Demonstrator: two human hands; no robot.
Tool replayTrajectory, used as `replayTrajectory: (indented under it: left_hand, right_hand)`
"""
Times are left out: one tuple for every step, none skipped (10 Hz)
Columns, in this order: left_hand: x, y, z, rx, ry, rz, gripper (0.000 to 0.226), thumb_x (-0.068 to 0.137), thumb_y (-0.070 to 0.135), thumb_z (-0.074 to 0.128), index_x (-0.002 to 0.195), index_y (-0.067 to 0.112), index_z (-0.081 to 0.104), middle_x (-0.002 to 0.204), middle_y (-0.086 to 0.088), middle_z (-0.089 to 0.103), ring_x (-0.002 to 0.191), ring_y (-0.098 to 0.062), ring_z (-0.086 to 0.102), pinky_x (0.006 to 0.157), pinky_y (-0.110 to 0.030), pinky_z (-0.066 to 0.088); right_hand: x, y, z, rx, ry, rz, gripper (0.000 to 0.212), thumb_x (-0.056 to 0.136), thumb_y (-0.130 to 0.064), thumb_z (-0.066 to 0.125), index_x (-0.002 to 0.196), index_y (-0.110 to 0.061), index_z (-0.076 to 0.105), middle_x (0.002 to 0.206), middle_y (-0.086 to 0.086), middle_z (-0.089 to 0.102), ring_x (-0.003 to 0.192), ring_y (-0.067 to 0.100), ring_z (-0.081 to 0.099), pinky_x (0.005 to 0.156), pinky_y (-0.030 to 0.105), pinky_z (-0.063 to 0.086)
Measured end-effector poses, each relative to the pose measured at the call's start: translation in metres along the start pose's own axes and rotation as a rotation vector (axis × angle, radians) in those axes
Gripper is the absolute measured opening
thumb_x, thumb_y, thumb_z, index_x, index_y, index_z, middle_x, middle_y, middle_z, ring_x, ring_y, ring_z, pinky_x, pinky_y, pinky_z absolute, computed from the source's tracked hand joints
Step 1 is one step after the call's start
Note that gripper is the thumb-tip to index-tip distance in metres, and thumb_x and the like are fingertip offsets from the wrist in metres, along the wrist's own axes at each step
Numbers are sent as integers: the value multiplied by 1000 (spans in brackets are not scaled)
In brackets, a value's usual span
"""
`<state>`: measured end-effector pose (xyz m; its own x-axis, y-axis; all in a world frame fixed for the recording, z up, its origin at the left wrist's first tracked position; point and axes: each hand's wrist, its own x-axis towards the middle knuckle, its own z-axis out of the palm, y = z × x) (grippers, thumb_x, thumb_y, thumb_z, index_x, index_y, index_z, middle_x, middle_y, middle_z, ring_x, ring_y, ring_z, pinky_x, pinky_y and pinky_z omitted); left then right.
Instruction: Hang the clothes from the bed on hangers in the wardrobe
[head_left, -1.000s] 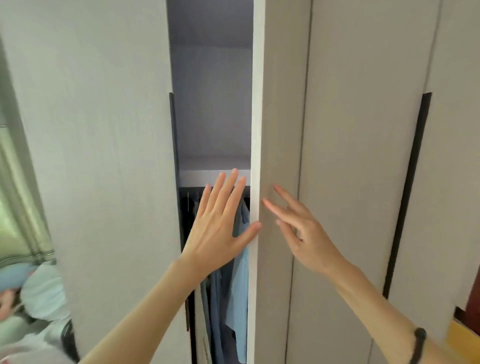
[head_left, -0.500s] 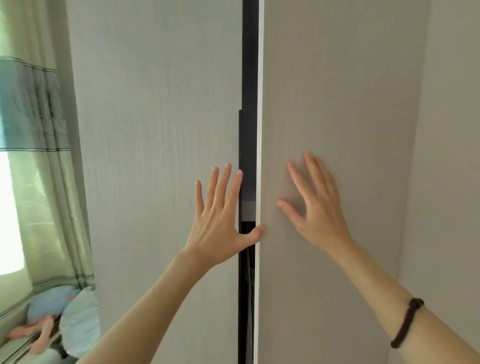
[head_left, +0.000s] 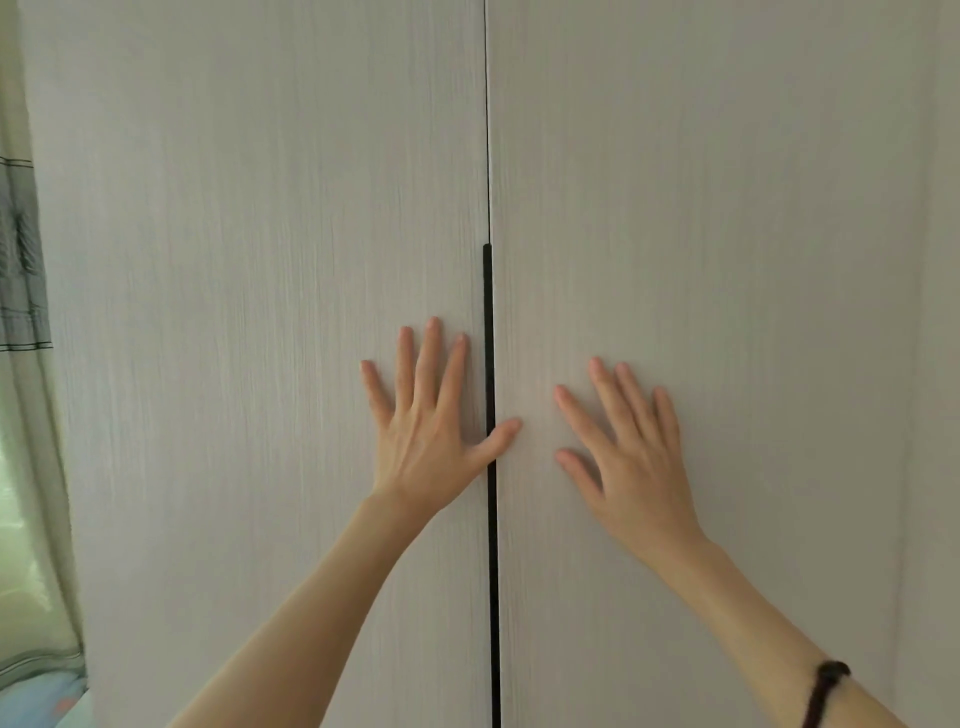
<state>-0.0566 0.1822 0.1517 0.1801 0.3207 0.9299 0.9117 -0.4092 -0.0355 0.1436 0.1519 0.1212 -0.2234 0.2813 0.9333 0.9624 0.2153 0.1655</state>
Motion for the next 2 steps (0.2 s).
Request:
replayTrajectory:
  left_hand:
    - [1,-3,11,73,44,-13,90,80,72,33,148,18,11,156,-10,7,143,-30,-2,110,-61,-3]
    - [0,1,14,57,80,-37,89,79,71,35,148,18,14,156,-10,11,143,-30,2,110,-61,-2]
  right_hand:
    - [4,13,0,102,53,-61,43,89,-32,43,129,-22,54,145,8,38,135,22,30,108,46,23]
    - [14,15,-34,500,179,-17,27,90,-28,46,110,-25,63,130,3,53,118,1,48,96,22,39]
